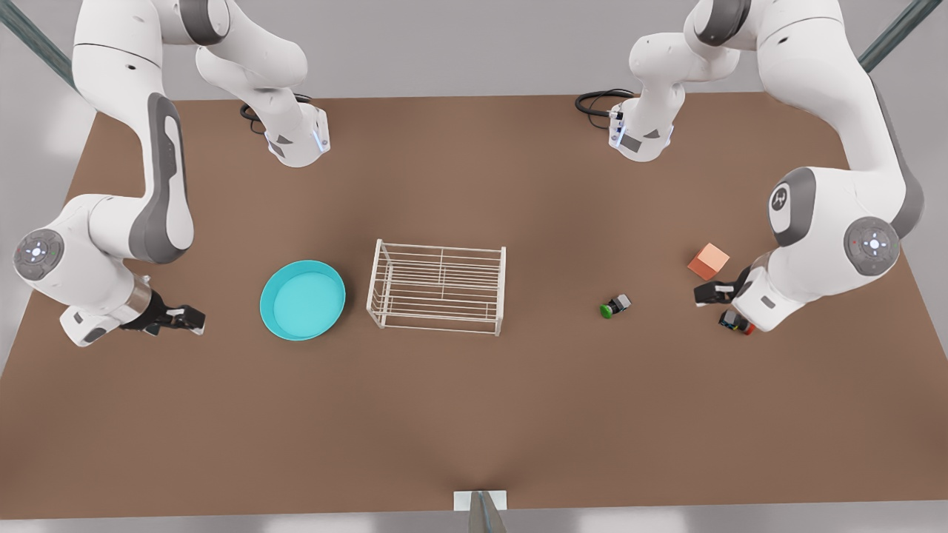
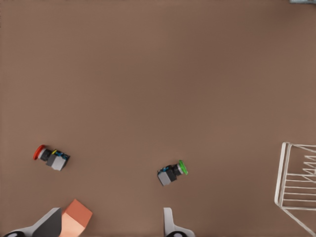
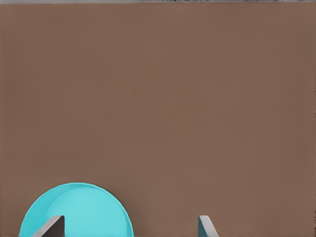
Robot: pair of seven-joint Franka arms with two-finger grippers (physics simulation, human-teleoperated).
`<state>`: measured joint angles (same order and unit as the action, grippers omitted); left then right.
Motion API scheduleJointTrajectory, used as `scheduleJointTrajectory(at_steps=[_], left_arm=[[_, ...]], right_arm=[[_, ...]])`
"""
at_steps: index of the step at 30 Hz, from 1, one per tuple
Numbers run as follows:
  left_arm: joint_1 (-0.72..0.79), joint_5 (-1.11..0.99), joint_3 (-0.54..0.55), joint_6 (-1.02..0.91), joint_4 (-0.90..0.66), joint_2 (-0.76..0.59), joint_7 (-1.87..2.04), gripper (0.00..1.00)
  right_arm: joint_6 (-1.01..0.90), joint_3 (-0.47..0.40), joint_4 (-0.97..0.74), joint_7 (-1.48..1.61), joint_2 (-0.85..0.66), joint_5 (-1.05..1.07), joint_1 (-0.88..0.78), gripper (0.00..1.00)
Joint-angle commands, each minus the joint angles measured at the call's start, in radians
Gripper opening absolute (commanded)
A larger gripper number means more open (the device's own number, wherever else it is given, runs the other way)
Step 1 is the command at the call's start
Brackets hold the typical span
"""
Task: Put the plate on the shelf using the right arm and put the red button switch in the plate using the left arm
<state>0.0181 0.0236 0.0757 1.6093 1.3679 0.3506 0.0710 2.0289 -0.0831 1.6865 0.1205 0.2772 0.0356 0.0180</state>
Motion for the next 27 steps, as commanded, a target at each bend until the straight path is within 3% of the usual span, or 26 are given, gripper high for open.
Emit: scheduleJointTrajectory(at_steps=[1, 3, 7, 10, 16, 20, 27], left_arm=[[0.0, -0.008, 0.001, -0.023, -0.001, -0.004, 0.032, 1.0], [0.002, -0.007, 0.003, -0.026, -0.004, -0.005, 0.039, 1.0], [-0.024, -0.042, -0.011, -0.131, 0.056, -0.056, -0.007, 1.0], [-0.04, -0.036, -0.014, -0.129, 0.154, -0.125, 0.006, 1.0], [-0.038, -0.031, -0.008, -0.121, 0.224, -0.147, 0.082, 1.0], [-0.058, -0.007, -0.016, -0.124, 0.224, -0.15, 0.085, 1.0], [-0.081, 0.03, -0.01, -0.12, 0.223, -0.142, 0.124, 1.0]], right_arm=[[0.014, 0.0, -0.002, 0.039, -0.001, -0.043, 0.0, 1.0], [-0.073, 0.003, -0.008, 0.047, 0.002, -0.045, -0.007, 1.0], [-0.069, 0.003, 0.009, 0.056, 0.045, -0.031, -0.029, 1.0], [0.099, 0.012, 0.248, 0.031, -0.042, -0.026, -0.035, 1.0], [0.246, 0.022, 0.41, 0.027, -0.038, 0.03, -0.038, 0.96], [0.255, 0.023, 0.437, 0.065, 0.01, 0.221, -0.035, 0.96], [0.309, 0.023, 0.437, 0.12, 0.115, 0.345, 0.025, 0.96]])
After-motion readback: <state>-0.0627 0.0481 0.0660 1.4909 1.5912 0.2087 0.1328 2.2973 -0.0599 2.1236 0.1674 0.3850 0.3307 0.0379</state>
